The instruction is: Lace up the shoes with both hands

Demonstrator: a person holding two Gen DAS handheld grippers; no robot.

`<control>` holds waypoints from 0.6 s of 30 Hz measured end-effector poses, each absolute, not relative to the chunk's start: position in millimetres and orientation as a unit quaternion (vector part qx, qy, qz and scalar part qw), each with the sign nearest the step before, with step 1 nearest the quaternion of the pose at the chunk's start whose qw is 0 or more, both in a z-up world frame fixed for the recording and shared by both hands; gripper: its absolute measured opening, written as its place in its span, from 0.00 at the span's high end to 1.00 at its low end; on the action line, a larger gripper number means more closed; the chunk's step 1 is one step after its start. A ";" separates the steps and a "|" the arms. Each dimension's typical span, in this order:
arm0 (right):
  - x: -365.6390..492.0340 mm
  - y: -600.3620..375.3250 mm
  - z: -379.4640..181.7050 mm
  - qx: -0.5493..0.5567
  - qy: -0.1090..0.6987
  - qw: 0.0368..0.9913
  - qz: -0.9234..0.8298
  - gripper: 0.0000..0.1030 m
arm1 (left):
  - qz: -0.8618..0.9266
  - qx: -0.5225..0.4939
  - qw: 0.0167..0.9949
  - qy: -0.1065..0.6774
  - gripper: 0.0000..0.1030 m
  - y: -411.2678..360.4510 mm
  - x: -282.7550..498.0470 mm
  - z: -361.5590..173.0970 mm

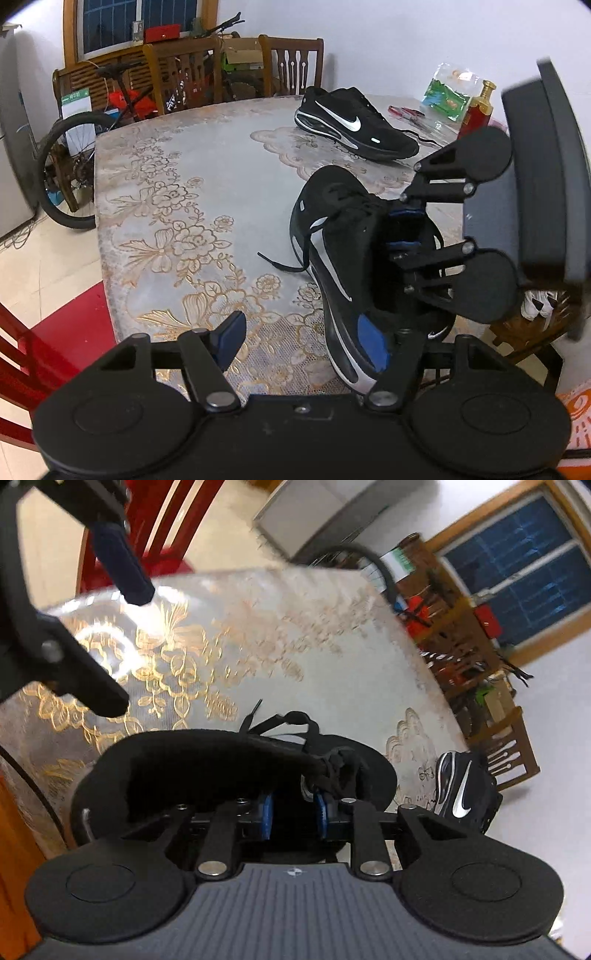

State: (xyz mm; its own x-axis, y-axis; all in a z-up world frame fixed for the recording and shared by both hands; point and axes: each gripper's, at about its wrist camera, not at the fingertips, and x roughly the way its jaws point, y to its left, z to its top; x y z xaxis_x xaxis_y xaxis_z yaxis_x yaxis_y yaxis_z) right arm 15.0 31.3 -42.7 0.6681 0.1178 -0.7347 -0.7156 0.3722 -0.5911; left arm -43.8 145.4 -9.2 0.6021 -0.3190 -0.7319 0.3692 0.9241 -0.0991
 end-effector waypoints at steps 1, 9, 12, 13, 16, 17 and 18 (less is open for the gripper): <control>13.5 30.2 -36.4 -0.484 0.314 0.768 0.279 0.75 | -0.192 0.028 0.894 0.403 0.38 146.2 -43.3 -10.0; 21.4 30.5 -21.5 -0.441 0.343 0.768 0.314 0.24 | -0.191 0.009 0.893 0.407 0.38 151.4 -39.0 -14.5; 42.7 31.4 -19.6 -0.421 0.394 0.756 0.309 0.31 | -0.192 0.008 0.894 0.404 0.38 150.7 -37.4 -13.8; 42.1 29.3 -15.2 -0.429 0.394 0.748 0.318 0.39 | -0.191 0.007 0.893 0.406 0.38 150.4 -36.9 -14.6; 37.3 24.5 0.2 -0.428 0.400 0.734 0.344 0.55 | -0.188 0.003 0.892 0.412 0.38 150.9 -36.3 -17.4; 36.7 22.6 5.7 -0.410 0.406 0.738 0.350 0.64 | -0.187 0.000 0.891 0.413 0.38 151.6 -35.7 -18.0; 36.0 21.2 9.2 -0.390 0.415 0.741 0.356 0.64 | -0.186 -0.003 0.890 0.415 0.38 152.5 -35.0 -19.1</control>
